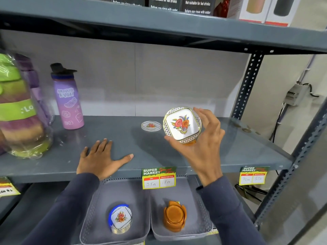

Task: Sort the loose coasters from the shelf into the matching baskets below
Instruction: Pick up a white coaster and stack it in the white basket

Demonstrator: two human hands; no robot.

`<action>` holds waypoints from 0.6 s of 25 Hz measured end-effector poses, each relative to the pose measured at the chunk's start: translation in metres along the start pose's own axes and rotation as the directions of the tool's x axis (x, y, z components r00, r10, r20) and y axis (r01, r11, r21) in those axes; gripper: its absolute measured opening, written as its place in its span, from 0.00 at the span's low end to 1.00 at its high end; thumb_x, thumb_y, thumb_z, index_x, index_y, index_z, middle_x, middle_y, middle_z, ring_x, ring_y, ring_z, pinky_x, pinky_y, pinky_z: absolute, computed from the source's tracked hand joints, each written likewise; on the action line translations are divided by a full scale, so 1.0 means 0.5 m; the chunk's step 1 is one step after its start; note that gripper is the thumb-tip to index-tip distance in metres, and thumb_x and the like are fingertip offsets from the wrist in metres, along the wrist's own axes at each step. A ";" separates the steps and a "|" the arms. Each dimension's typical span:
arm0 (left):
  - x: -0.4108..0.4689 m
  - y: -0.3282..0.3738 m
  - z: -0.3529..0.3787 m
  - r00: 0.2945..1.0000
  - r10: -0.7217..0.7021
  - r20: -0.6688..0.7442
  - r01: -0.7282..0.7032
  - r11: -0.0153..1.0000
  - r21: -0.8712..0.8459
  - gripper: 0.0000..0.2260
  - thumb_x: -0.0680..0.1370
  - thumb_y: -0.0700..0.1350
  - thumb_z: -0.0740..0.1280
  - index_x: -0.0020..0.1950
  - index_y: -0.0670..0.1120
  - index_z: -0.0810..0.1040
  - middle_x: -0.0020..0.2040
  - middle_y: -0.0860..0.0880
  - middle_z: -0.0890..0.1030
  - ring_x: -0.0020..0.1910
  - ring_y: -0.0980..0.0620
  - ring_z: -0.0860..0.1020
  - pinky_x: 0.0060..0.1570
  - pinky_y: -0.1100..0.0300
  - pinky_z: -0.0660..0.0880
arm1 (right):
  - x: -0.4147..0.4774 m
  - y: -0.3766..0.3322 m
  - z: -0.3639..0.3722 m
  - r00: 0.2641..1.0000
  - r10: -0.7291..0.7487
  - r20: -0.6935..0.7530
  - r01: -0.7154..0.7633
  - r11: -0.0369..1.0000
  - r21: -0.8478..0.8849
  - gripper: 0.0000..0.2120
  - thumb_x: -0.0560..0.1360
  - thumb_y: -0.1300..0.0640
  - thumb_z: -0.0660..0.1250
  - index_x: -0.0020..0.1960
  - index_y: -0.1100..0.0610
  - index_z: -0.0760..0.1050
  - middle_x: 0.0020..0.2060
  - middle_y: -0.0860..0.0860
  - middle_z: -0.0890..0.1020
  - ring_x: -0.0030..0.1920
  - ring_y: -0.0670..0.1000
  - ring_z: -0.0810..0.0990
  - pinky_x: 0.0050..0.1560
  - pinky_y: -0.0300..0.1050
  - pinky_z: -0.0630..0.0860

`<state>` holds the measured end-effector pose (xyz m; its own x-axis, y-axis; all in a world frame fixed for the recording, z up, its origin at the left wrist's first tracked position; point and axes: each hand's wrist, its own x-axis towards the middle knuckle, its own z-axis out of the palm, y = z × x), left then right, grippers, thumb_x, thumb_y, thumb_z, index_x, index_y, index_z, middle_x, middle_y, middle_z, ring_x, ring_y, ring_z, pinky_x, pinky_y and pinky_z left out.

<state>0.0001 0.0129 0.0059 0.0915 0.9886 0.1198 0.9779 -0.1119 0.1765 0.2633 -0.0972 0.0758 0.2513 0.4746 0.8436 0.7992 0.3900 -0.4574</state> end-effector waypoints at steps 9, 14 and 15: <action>-0.019 0.014 -0.023 0.999 -0.009 0.037 0.009 1.000 -0.015 0.63 0.54 0.81 0.36 0.83 0.50 0.52 0.84 0.52 0.51 0.83 0.52 0.48 0.79 0.45 0.45 | -0.032 -0.179 -0.090 0.940 -0.326 -0.100 0.340 0.914 0.221 0.42 0.63 0.41 0.82 0.64 0.43 0.57 0.68 0.42 0.67 0.65 0.65 0.78 0.59 0.72 0.73; -0.024 0.019 -0.034 0.997 0.020 0.069 -0.019 1.000 -0.002 0.60 0.54 0.75 0.36 0.83 0.49 0.52 0.84 0.51 0.50 0.83 0.50 0.47 0.79 0.44 0.45 | -0.108 -0.152 -0.057 0.967 -0.171 0.189 0.112 0.952 0.286 0.40 0.59 0.39 0.83 0.64 0.42 0.66 0.66 0.40 0.74 0.67 0.57 0.76 0.61 0.61 0.75; -0.021 0.015 -0.031 0.997 0.015 0.076 -0.015 1.000 -0.005 0.59 0.56 0.76 0.37 0.83 0.49 0.52 0.84 0.51 0.51 0.83 0.50 0.48 0.79 0.44 0.45 | -0.135 -0.145 -0.045 0.950 -0.126 0.287 0.033 0.950 0.310 0.39 0.57 0.39 0.83 0.63 0.40 0.67 0.64 0.38 0.74 0.67 0.55 0.76 0.62 0.56 0.76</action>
<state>0.0035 0.0002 0.0211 0.1201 0.9916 0.0478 0.9756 -0.1268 0.1794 0.2005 -0.1752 0.0584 -0.0188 0.6279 0.7781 0.5984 0.6305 -0.4943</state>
